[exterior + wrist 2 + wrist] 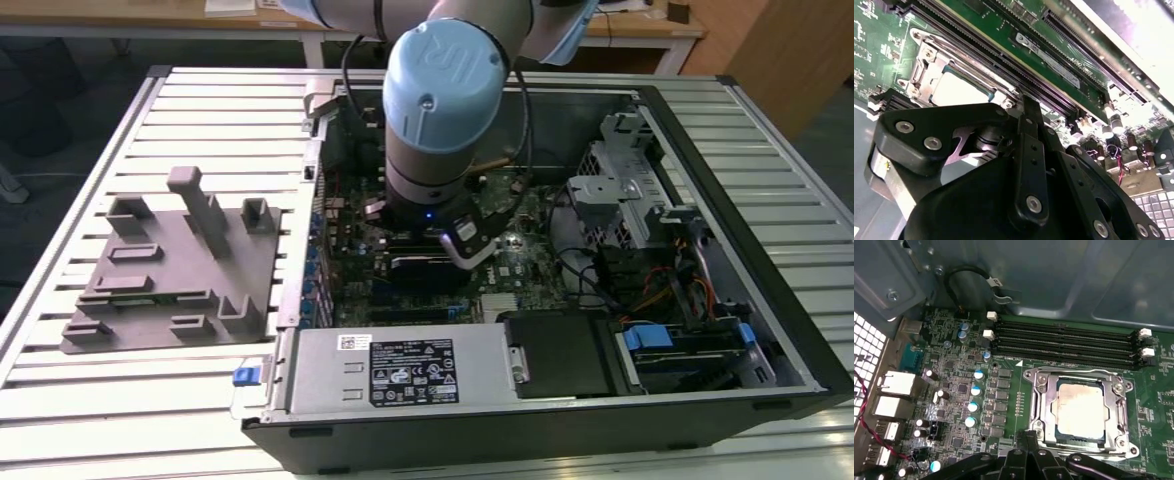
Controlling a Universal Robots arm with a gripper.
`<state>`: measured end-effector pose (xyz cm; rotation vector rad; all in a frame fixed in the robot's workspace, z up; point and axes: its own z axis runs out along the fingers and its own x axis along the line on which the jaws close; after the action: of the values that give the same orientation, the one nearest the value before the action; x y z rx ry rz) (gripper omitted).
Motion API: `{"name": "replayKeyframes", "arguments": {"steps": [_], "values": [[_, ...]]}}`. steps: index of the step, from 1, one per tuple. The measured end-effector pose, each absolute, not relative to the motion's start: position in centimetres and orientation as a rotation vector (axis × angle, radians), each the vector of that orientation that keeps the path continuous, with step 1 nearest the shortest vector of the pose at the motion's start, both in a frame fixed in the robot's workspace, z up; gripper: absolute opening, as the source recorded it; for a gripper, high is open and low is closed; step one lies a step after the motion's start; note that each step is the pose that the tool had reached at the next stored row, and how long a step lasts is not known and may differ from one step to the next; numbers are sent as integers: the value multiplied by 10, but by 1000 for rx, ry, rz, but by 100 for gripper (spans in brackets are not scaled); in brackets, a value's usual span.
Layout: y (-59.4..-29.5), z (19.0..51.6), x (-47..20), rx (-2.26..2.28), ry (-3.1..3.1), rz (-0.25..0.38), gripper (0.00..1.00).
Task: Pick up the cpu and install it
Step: 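Install the second cpu locking lever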
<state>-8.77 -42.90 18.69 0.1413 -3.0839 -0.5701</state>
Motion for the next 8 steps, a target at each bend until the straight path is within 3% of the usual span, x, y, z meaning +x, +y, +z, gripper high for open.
{"name": "replayKeyframes", "arguments": {"steps": [8], "values": [[-429,185,-89,141,-3084,-570,11]]}}
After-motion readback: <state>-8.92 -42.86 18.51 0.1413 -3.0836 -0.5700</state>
